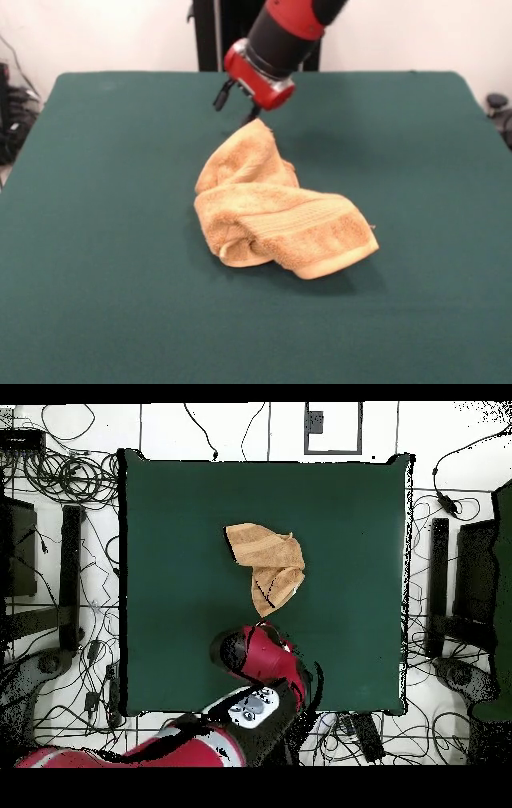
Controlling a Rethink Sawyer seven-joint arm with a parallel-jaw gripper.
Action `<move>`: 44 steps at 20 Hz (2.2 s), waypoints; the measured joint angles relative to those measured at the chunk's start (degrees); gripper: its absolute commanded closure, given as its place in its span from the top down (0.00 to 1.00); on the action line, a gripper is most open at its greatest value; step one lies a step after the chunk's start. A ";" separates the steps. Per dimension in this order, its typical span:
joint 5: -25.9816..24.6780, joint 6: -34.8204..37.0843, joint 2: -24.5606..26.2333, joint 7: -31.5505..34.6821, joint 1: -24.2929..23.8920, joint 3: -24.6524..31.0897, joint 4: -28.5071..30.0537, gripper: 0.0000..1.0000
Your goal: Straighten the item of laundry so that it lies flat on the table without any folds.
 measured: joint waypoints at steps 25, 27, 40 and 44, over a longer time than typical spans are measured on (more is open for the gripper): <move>-5.54 -1.29 -3.04 0.00 -8.88 3.00 -3.61 1.00; -5.55 -1.29 -2.92 0.00 -9.17 3.48 -4.13 1.00; -3.91 -0.65 0.60 0.00 -6.17 3.47 -9.86 1.00; -2.38 1.10 1.54 0.00 -4.63 3.14 -11.24 1.00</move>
